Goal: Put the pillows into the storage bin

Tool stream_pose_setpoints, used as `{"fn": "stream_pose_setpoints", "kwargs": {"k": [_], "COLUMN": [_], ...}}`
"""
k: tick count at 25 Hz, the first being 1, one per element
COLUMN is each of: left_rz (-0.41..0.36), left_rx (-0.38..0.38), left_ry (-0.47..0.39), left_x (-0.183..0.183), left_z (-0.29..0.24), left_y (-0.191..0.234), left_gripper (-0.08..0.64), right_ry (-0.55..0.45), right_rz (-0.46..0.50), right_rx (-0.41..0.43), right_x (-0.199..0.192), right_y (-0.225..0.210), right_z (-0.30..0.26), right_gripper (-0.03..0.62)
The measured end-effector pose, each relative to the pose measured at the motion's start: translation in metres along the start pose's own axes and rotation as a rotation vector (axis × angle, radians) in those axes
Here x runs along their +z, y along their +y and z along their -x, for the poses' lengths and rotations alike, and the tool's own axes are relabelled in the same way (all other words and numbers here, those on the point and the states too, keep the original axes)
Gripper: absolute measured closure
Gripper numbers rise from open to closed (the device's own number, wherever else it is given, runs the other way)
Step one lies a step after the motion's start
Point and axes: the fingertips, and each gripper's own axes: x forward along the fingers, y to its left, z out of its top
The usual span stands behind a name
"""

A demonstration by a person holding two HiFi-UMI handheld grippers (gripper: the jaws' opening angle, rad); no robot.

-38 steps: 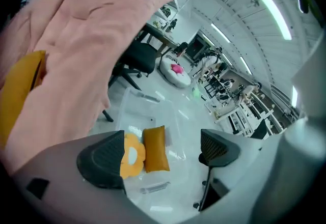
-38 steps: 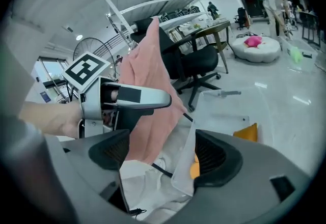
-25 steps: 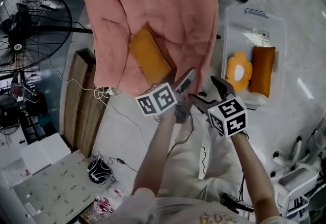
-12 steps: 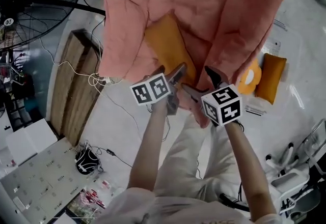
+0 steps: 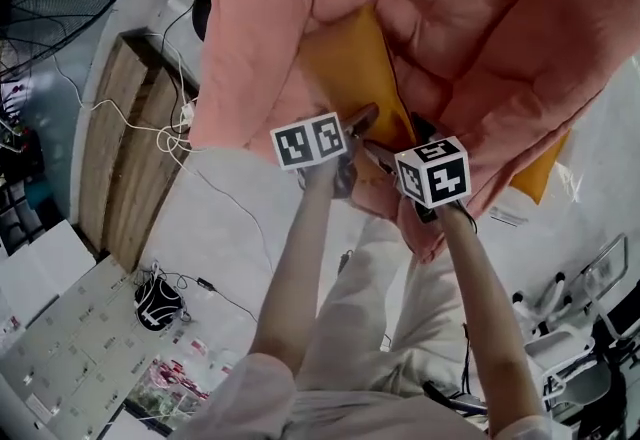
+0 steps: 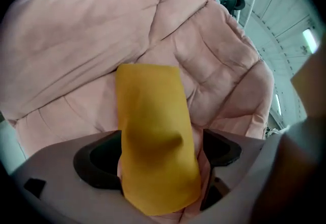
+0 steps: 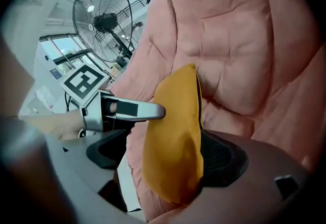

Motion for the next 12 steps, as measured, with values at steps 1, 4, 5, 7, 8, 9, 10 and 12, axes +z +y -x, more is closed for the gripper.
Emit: {"fn": "stream_pose_setpoints", "kwargs": {"k": [1,4,5,7,8,9,10,12], "left_rz": [-0.005,-0.011,-0.006,0.005,0.010,0.014,0.015,0.015], "left_rx": [-0.002,-0.006,-0.006,-0.004,-0.007,-0.010,-0.014,-0.021], "left_ry": [0.006,0.025,0.031,0.048,0.058,0.066,0.071,0.075], "left_x": [0.004,0.012,0.013,0.014,0.014,0.013,0.013,0.013], "left_z": [-0.005,-0.019,-0.024,-0.034,-0.039,-0.043,-0.046,-0.050], "left_y": [0.004,0.015,0.017,0.022,0.023,0.023,0.023,0.023], "left_gripper": [0.047,0.021,0.015,0.009,0.001,-0.008,-0.011,-0.014], "right_ry": [0.021,0.086,0.106,0.136,0.146,0.155,0.161,0.170], "right_rz": [0.005,0.047,0.056,0.057,0.054,0.051,0.050,0.050], "right_rx": [-0.011,-0.067,-0.087,-0.119,-0.130,-0.138,-0.143,-0.152], "right_x": [-0.003,-0.014,-0.018,-0.026,-0.028,-0.030,-0.032,-0.033], "right_y": [-0.002,-0.010,-0.013,-0.019,-0.021,-0.024,-0.026,-0.030], "right_z": [-0.009,-0.034,-0.040,-0.052,-0.057,-0.061,-0.065,-0.070], "right_gripper": [0.142,0.122,0.116,0.104,0.101,0.101,0.101,0.100]}}
